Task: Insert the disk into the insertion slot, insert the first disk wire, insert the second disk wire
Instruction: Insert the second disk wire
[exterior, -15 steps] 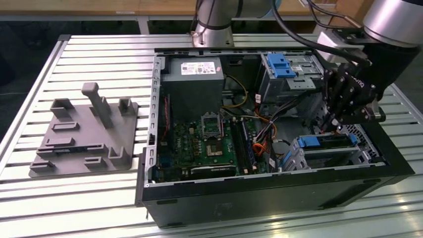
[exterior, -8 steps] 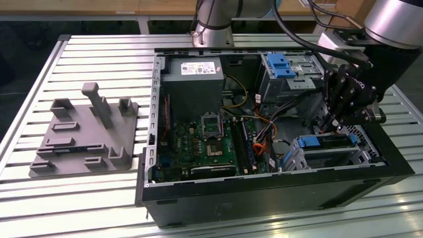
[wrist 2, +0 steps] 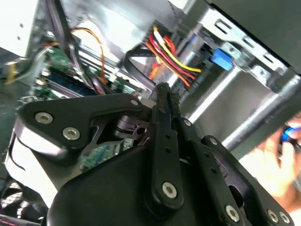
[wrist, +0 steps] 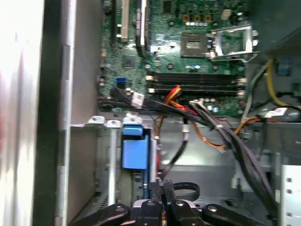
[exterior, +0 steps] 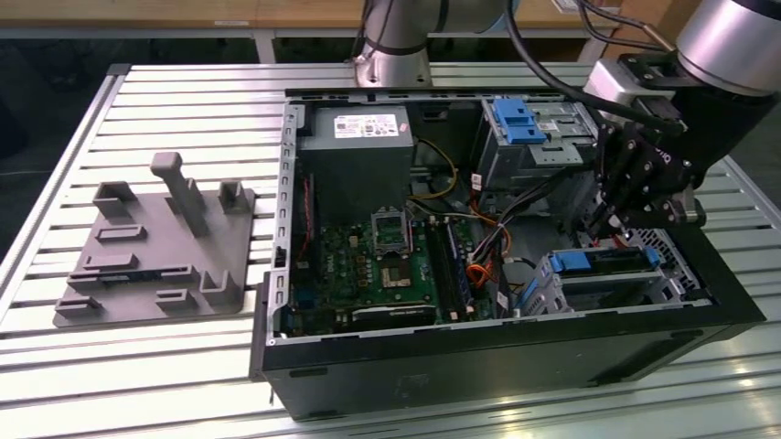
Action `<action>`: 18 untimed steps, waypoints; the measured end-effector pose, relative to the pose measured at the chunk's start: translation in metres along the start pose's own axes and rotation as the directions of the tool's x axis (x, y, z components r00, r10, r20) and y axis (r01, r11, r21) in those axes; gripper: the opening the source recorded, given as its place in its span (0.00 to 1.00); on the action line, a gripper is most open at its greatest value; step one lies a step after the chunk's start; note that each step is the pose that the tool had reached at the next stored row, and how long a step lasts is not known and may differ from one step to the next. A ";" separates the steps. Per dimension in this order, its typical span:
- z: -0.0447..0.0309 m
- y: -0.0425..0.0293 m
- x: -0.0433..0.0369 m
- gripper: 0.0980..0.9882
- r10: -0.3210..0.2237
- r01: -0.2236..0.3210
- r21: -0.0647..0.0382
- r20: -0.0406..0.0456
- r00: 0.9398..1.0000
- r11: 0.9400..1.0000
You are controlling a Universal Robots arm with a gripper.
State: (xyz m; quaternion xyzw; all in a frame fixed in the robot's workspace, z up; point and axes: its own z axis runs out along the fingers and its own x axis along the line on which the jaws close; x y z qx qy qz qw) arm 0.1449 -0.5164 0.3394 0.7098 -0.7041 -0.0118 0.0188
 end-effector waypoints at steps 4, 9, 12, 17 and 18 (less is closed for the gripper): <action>0.0000 0.0000 0.0007 0.05 0.000 0.000 0.000 0.006 1.000 1.000; -0.0001 -0.0015 0.0025 0.05 0.000 0.000 0.000 0.006 1.000 1.000; -0.0001 -0.0023 0.0042 0.05 0.003 -0.003 0.000 0.006 1.000 1.000; 0.0000 -0.0024 0.0083 0.05 0.005 -0.005 0.000 0.006 1.000 1.000; 0.0000 -0.0024 0.0094 0.05 0.005 -0.005 0.000 0.006 1.000 1.000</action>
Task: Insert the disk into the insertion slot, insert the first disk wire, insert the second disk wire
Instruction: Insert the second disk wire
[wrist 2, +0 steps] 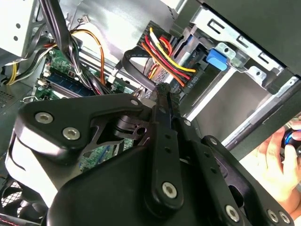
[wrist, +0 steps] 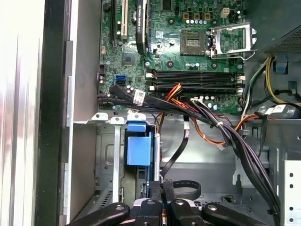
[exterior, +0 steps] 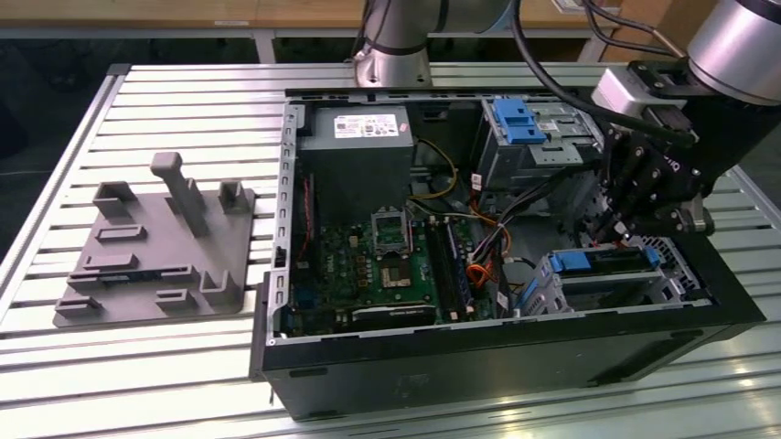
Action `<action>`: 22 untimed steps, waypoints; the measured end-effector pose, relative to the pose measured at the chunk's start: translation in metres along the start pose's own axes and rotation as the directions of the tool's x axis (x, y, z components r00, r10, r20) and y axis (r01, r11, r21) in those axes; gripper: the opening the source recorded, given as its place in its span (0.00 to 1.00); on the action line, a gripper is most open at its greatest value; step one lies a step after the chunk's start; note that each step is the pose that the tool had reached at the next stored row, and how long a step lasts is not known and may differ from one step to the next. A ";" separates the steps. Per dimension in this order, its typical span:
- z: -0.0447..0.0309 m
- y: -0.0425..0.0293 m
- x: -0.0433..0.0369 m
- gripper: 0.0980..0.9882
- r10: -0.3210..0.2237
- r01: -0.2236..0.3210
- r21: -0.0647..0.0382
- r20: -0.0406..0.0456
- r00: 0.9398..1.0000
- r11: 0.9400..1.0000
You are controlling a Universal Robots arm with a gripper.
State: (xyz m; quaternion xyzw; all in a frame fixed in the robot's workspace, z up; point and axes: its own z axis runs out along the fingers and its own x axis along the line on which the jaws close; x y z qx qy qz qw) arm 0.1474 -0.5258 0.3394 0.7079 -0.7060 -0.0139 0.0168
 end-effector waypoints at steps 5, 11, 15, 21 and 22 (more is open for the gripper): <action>0.0000 0.0003 0.0026 0.05 0.002 -0.002 0.000 0.000 1.000 1.000; 0.0000 0.0005 0.0068 0.05 0.004 -0.004 0.000 0.000 1.000 1.000; 0.0001 0.0006 0.0099 0.05 0.006 -0.006 0.000 0.000 1.000 1.000; 0.0006 0.0005 0.0114 0.05 0.018 -0.018 0.000 0.001 1.000 1.000; 0.0008 0.0005 0.0114 0.05 0.020 -0.020 0.000 0.001 1.000 1.000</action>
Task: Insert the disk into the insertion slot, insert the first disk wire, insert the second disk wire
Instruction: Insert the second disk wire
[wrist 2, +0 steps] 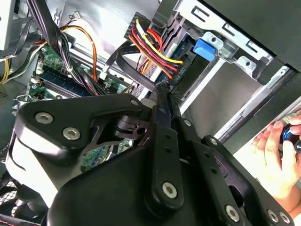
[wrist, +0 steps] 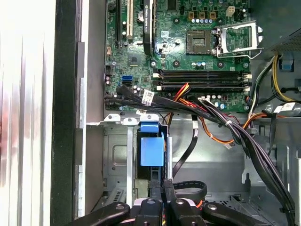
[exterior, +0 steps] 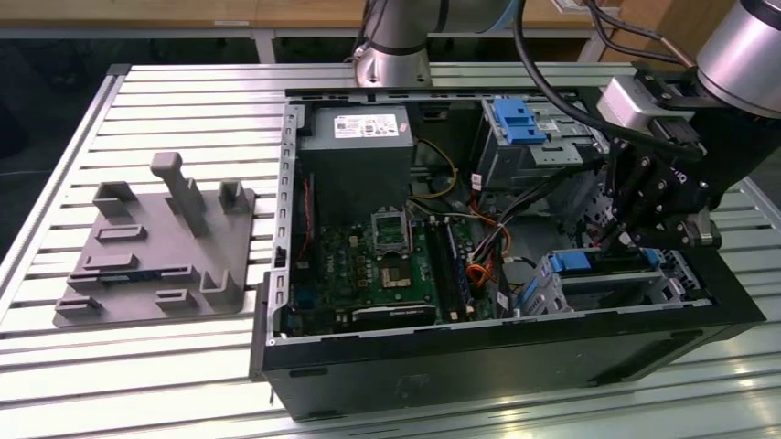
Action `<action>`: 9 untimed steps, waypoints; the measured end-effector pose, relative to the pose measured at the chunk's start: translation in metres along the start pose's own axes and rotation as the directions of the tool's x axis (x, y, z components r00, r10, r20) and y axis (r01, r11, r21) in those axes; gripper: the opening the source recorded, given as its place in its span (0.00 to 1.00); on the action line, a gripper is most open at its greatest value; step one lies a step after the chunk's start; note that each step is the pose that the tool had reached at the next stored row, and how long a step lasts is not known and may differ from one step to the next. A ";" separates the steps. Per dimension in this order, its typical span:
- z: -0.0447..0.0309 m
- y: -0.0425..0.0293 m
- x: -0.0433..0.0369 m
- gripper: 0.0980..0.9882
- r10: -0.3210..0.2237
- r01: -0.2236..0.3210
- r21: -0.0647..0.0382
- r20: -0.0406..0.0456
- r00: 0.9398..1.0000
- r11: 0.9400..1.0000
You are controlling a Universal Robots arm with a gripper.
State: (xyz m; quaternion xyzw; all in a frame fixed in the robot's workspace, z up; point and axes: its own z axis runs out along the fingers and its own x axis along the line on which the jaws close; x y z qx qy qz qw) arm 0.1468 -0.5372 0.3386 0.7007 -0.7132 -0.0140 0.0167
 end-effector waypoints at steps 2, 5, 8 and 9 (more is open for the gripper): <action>0.0002 0.0000 0.0000 0.05 0.004 -0.004 0.000 0.000 1.000 1.000; 0.0005 -0.0002 0.0000 0.05 0.005 -0.005 0.000 0.000 1.000 1.000; 0.0006 -0.0006 0.0002 0.05 0.005 -0.005 0.000 0.000 1.000 1.000; 0.0006 -0.0007 0.0003 0.05 0.005 -0.005 0.000 0.000 1.000 1.000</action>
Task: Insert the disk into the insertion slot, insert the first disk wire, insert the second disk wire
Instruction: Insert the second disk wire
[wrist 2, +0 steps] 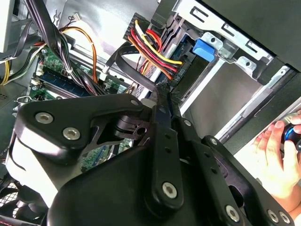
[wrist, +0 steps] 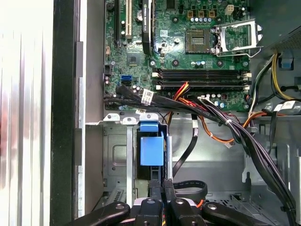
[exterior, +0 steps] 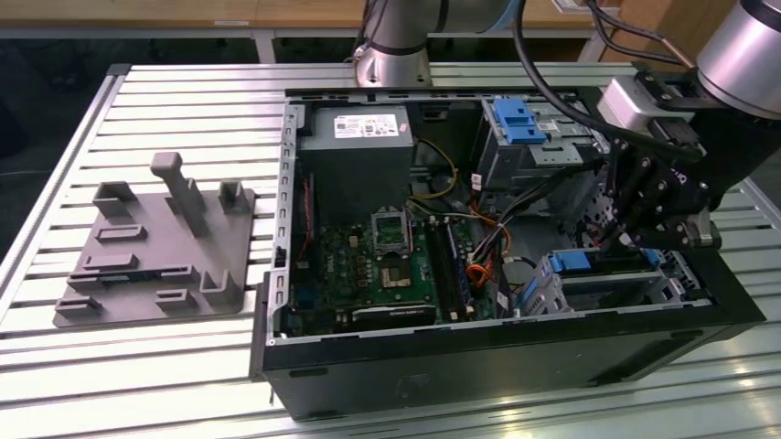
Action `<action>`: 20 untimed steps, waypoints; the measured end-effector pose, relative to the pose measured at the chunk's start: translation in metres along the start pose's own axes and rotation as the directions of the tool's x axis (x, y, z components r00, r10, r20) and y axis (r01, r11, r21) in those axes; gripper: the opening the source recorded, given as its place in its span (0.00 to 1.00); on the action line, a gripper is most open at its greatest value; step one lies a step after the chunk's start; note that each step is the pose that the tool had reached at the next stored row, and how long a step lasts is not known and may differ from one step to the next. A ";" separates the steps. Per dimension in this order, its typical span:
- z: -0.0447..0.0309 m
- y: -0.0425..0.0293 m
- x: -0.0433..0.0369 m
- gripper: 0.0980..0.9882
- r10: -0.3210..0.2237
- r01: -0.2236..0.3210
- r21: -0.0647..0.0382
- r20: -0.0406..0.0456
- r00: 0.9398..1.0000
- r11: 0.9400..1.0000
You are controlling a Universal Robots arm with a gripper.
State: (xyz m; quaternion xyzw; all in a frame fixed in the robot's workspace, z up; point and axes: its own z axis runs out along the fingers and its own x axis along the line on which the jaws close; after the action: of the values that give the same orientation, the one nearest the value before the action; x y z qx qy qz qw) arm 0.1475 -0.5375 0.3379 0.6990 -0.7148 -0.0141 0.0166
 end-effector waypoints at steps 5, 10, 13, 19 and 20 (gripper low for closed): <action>0.0009 -0.0002 0.0006 0.05 0.000 0.000 0.000 0.000 1.000 1.000; 0.0023 -0.0003 0.0009 0.05 0.000 0.000 0.000 0.000 1.000 1.000; 0.0029 -0.0008 0.0011 0.05 0.000 0.000 0.000 0.000 1.000 1.000; 0.0031 -0.0009 0.0026 0.05 0.000 0.000 0.000 0.000 1.000 1.000; 0.0033 -0.0009 0.0026 0.05 0.000 0.000 0.000 0.000 1.000 1.000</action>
State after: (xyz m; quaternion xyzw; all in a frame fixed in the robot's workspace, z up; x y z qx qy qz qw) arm 0.1482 -0.5402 0.3346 0.6990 -0.7148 -0.0140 0.0167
